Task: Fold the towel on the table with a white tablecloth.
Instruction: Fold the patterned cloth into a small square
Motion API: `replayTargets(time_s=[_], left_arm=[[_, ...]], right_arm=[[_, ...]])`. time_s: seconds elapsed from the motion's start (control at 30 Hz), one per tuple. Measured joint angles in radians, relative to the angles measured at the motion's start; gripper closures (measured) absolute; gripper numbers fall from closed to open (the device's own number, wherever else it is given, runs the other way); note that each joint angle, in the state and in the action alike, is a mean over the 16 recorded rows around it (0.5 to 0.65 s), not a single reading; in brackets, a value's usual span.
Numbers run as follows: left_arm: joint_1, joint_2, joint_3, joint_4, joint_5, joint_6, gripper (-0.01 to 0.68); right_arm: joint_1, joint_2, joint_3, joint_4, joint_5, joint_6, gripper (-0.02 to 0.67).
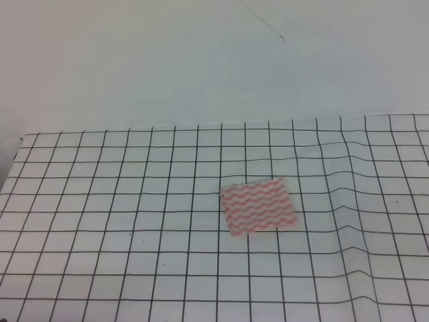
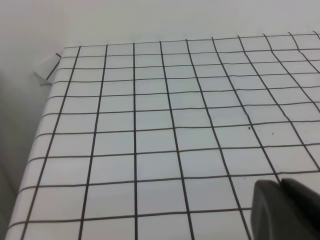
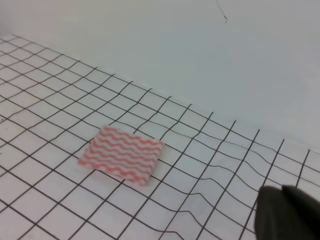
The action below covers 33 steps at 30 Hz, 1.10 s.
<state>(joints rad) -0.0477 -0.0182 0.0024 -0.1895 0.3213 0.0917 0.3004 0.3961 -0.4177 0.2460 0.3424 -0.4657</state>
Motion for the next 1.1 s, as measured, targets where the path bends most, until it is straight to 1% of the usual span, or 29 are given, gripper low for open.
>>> replayTargets(time_s=[0.27, 0.4, 0.5, 0.67, 0.87, 1.0, 1.1], left_arm=[[0.000, 0.000, 0.000, 0.000, 0.000, 0.005, 0.673], [0.000, 0.000, 0.000, 0.000, 0.000, 0.006, 0.673], [0.000, 0.000, 0.000, 0.000, 0.000, 0.006, 0.673], [0.000, 0.000, 0.000, 0.000, 0.001, 0.006, 0.673], [0.000, 0.000, 0.000, 0.000, 0.001, 0.007, 0.674], [0.000, 0.000, 0.000, 0.000, 0.001, 0.007, 0.674], [0.000, 0.000, 0.000, 0.000, 0.001, 0.007, 0.674]], right_arm=[[-0.041, -0.006, 0.000, -0.058, -0.001, -0.091, 0.650], [-0.092, -0.011, 0.000, -0.088, -0.014, -0.133, 0.651], [-0.148, -0.015, 0.000, -0.086, -0.026, -0.156, 0.651], [-0.263, -0.020, 0.007, -0.010, -0.048, -0.151, 0.651], [-0.395, -0.044, 0.057, 0.134, -0.072, -0.138, 0.652], [-0.456, -0.094, 0.121, 0.223, -0.086, -0.138, 0.652], [-0.483, -0.152, 0.185, 0.266, -0.097, -0.139, 0.652]])
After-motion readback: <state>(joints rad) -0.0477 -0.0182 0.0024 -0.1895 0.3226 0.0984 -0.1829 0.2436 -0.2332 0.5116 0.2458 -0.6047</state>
